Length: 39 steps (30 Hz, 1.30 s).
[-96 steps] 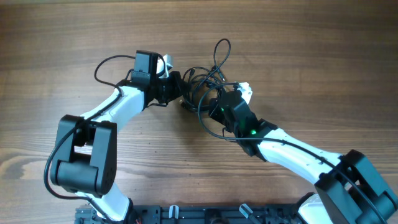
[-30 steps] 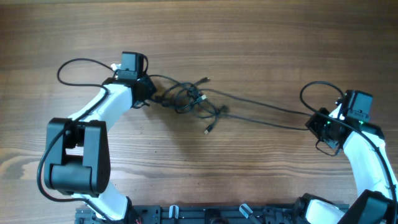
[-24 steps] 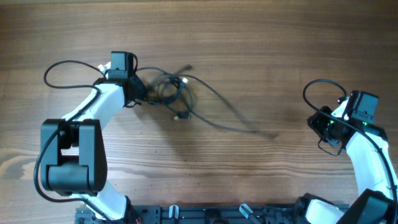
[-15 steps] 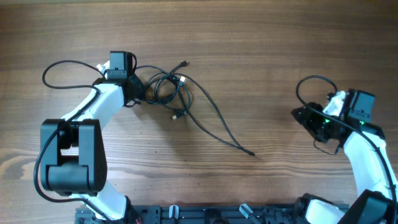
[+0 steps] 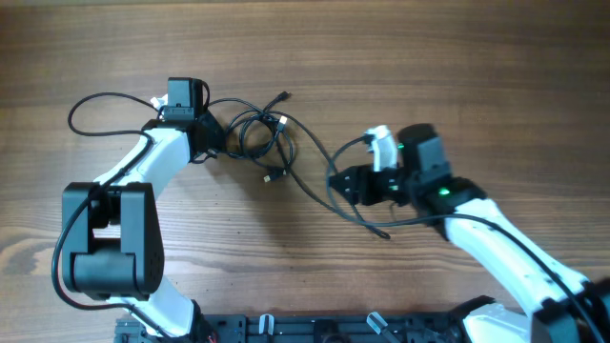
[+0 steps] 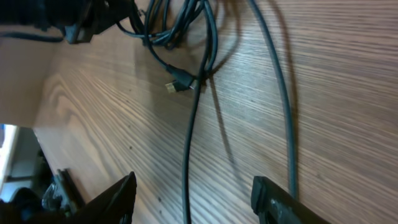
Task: Untangle cables
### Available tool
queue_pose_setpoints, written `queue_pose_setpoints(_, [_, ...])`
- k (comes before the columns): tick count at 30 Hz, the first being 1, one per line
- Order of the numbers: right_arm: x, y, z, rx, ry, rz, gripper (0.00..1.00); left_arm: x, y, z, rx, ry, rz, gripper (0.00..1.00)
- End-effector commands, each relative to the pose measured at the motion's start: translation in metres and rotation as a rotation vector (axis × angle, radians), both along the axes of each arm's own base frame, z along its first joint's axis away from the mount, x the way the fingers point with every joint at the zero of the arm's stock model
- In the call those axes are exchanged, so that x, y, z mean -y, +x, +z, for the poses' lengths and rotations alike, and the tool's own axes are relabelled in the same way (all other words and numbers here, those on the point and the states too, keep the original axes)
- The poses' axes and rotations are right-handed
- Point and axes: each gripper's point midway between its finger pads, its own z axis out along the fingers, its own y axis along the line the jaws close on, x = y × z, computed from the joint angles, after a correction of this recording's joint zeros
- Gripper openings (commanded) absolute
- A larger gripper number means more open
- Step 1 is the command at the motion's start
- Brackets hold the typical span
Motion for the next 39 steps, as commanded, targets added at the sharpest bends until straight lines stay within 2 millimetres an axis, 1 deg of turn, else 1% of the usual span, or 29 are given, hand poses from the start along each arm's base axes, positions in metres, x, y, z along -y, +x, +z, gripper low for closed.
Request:
queue_pose_setpoints(1, [-0.025, -0.003, -0.027, -0.048, -0.036, -0.002, 0.63, 0.002, 0.004, 0.007, 0.023, -0.019, 0.007, 0.04])
queue_pose_setpoints(4, [-0.044, -0.005, -0.046, -0.091, -0.018, 0.003, 0.62, 0.002, 0.004, 0.007, 0.024, -0.019, 0.007, 0.04])
queue_pose_setpoints(5, [-0.05, -0.005, -0.055, -0.115, -0.011, -0.005, 0.61, 0.002, 0.004, 0.007, 0.024, -0.018, 0.007, 0.04])
queue_pose_setpoints(7, [-0.057, -0.006, -0.066, -0.144, -0.002, -0.008, 0.57, 0.002, 0.004, 0.007, 0.024, -0.019, 0.007, 0.04])
queue_pose_setpoints(9, [-0.062, -0.007, -0.067, -0.148, 0.019, 0.009, 0.52, 0.002, 0.004, 0.007, 0.024, -0.018, 0.007, 0.04])
queue_pose_setpoints(13, [-0.062, -0.006, -0.066, -0.156, 0.024, -0.002, 0.4, 0.002, 0.005, 0.008, 0.026, -0.019, 0.007, 0.04])
queue_pose_setpoints(14, [-0.062, -0.006, -0.066, -0.156, 0.024, -0.002, 0.29, 0.002, 0.005, 0.008, 0.027, -0.019, 0.007, 0.05])
queue_pose_setpoints(15, [-0.062, -0.006, -0.066, -0.156, 0.024, -0.002, 0.2, 0.002, 0.005, 0.008, 0.026, -0.019, 0.007, 0.05])
queue_pose_setpoints(17, [-0.062, -0.006, -0.066, -0.158, 0.026, -0.004, 0.09, 0.002, 0.005, 0.008, 0.026, -0.019, 0.007, 0.05])
queue_pose_setpoints(18, [-0.062, -0.006, -0.065, -0.158, 0.029, -0.003, 0.04, 0.002, 0.005, 0.008, 0.026, -0.018, 0.007, 0.05])
queue_pose_setpoints(19, [-0.064, -0.007, -0.059, -0.16, 0.053, 0.015, 0.04, 0.002, 0.004, 0.007, 0.025, -0.018, 0.007, 0.04])
queue_pose_setpoints(20, [-0.062, -0.005, -0.044, -0.153, 0.102, 0.03, 0.04, 0.002, 0.003, 0.007, 0.019, -0.017, 0.008, 0.04])
queue_pose_setpoints(22, [-0.05, 0.008, -0.015, -0.12, 0.172, 0.011, 0.04, 0.001, 0.003, 0.007, 0.019, -0.017, 0.008, 0.04])
queue_pose_setpoints(24, [-0.032, 0.02, 0.009, -0.088, 0.223, -0.024, 0.04, 0.001, 0.003, 0.007, 0.019, -0.017, 0.008, 0.04])
queue_pose_setpoints(25, [-0.014, 0.029, 0.021, -0.077, 0.237, -0.076, 0.04, 0.001, 0.003, 0.007, 0.019, -0.017, 0.008, 0.04])
queue_pose_setpoints(27, [0.014, 0.038, 0.029, -0.072, 0.23, -0.153, 0.04, 0.001, 0.003, 0.007, 0.019, -0.017, 0.008, 0.04])
queue_pose_setpoints(28, [0.028, 0.041, 0.028, -0.085, 0.221, -0.197, 0.04, 0.001, 0.003, 0.007, 0.019, -0.017, 0.008, 0.04])
queue_pose_setpoints(29, [0.053, 0.045, 0.021, -0.118, 0.19, -0.276, 0.04, 0.001, 0.003, 0.007, 0.019, -0.017, 0.008, 0.04])
queue_pose_setpoints(30, [0.067, 0.045, 0.015, -0.133, 0.165, -0.309, 0.04, 0.001, 0.003, 0.007, 0.019, -0.017, 0.008, 0.04])
queue_pose_setpoints(31, [0.086, 0.045, 0.006, -0.157, 0.131, -0.356, 0.04, 0.001, 0.003, 0.007, 0.019, -0.017, 0.008, 0.04])
queue_pose_setpoints(33, [0.128, 0.043, -0.013, -0.215, 0.048, -0.481, 0.04, 0.001, 0.003, 0.007, 0.019, -0.017, 0.008, 0.04])
queue_pose_setpoints(35, [0.181, 0.038, -0.032, -0.27, -0.052, -0.654, 0.04, 0.001, 0.003, 0.007, 0.019, -0.017, 0.008, 0.04])
queue_pose_setpoints(36, [0.217, 0.033, -0.041, -0.304, -0.11, -0.778, 0.04, 0.001, 0.003, 0.007, 0.019, -0.017, 0.008, 0.04])
queue_pose_setpoints(38, [0.255, 0.023, -0.048, -0.34, -0.161, -0.909, 0.04, 0.001, 0.003, 0.007, 0.02, -0.017, 0.008, 0.04])
queue_pose_setpoints(39, [0.269, 0.019, -0.05, -0.352, -0.175, -0.956, 0.04, 0.001, 0.003, 0.007, 0.019, -0.017, 0.008, 0.04])
